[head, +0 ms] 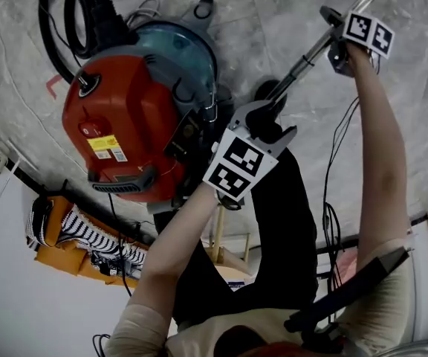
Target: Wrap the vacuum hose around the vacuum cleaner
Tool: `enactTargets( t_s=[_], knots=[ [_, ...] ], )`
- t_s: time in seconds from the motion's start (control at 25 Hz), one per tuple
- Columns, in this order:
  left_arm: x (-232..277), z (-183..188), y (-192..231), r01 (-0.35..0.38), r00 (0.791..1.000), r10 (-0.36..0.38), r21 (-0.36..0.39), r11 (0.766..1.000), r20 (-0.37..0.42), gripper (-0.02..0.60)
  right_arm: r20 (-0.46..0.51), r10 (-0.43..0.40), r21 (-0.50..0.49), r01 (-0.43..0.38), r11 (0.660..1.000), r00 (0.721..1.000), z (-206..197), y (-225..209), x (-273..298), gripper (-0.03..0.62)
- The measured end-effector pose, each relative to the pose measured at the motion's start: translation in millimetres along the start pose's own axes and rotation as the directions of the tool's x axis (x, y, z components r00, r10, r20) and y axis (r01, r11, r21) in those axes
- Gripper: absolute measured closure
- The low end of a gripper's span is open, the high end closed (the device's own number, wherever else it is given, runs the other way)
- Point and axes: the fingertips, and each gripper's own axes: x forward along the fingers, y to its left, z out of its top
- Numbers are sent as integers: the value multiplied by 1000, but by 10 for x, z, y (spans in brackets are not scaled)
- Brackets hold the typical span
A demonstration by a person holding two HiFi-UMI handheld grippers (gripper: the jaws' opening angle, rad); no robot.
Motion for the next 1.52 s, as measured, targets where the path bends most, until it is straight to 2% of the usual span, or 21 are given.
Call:
enactTargets(
  t_s=[0.16,0.24,0.36,0.4,0.44,0.48,0.64,0.8,0.96,1.16,1.4,1.48,1.52],
  knots=[
    [269,-153,308,-93,992,92,-12,996,-81,318,-61,-62,8,63,998,996,-84,-157,200,510],
    [336,-163,405,-108,989,104,-31,994,-103,318,-79,-81,6,82,997,994,-122,-195,237,509],
    [364,-115,438,-97,990,91,-56,994,-111,318,-121,-115,-69,107,992,986,-186,-184,295,458],
    [365,-104,428,-89,990,82,-61,994,-112,318,-153,-115,-92,102,991,982,-255,-159,328,416],
    [363,-100,415,-80,991,72,-67,995,-113,318,-188,-106,-100,88,991,976,-353,-122,362,339],
    [358,-98,400,-70,992,62,-73,995,-112,318,-219,-93,-98,73,992,971,-465,-81,393,304],
    [308,-110,301,-26,994,15,-100,995,-104,318,-257,-96,-108,70,992,962,-768,-8,422,304],
    [237,-95,203,9,995,-17,-90,996,-94,318,-203,-109,-87,93,992,973,-763,64,270,304],
    [101,-37,120,27,997,-31,-58,998,-73,318,-107,-93,25,96,995,990,-788,85,-176,304],
    [-174,11,-122,53,997,-53,-12,999,-58,318,-17,18,181,-15,983,1000,-1030,322,-969,307],
    [-569,-30,-357,92,993,-90,33,995,-74,318,83,98,171,-111,979,992,-1061,950,-1569,312],
    [-732,-72,-497,125,989,-122,41,991,-81,318,130,122,139,-140,980,984,-973,1250,-1820,381],
    [-825,-89,-564,139,987,-134,46,989,-86,318,149,120,114,-137,984,982,-927,1406,-1958,444]
  ],
)
